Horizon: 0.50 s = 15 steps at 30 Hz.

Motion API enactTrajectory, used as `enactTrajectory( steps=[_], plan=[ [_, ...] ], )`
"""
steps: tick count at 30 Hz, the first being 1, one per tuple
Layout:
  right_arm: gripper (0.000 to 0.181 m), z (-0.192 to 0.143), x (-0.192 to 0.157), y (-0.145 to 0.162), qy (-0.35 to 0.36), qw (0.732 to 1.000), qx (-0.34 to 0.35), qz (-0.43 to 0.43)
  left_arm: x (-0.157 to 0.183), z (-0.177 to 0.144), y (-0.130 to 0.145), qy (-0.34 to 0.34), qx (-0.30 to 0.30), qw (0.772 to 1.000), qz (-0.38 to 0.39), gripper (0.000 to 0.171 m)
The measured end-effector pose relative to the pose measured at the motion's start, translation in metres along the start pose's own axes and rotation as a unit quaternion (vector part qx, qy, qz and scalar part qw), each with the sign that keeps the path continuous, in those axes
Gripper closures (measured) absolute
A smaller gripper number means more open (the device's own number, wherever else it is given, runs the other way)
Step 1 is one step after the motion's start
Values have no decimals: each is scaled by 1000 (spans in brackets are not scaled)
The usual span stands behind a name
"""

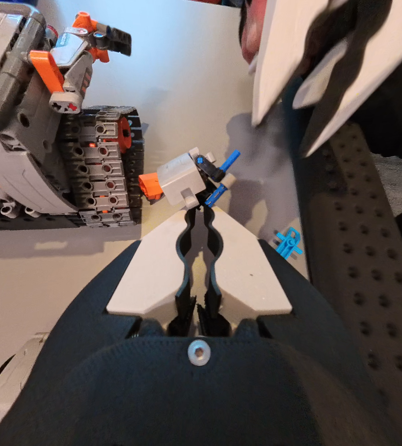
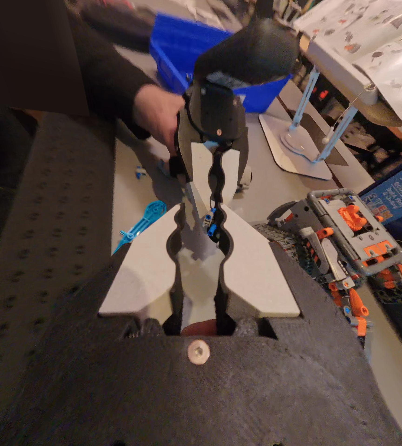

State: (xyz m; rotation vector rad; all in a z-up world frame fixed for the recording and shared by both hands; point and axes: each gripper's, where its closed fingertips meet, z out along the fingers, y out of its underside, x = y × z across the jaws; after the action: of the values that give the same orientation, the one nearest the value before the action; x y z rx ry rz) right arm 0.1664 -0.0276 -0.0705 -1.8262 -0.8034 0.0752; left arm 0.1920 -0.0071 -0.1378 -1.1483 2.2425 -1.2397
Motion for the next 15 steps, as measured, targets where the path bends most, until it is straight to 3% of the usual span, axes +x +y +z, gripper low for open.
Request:
enactTrajectory(
  steps=[4,10,15],
  plan=[
    [160,22,6,23,51,994,-92,-34,-4,3,1,-38,-20,999,11,167],
    [176,29,10,27,60,993,-96,-14,-3,3,-1,-59,-24,998,23,168],
    [175,30,12,33,70,991,-114,-19,-4,2,-1,-64,-25,998,9,168]
  ],
)
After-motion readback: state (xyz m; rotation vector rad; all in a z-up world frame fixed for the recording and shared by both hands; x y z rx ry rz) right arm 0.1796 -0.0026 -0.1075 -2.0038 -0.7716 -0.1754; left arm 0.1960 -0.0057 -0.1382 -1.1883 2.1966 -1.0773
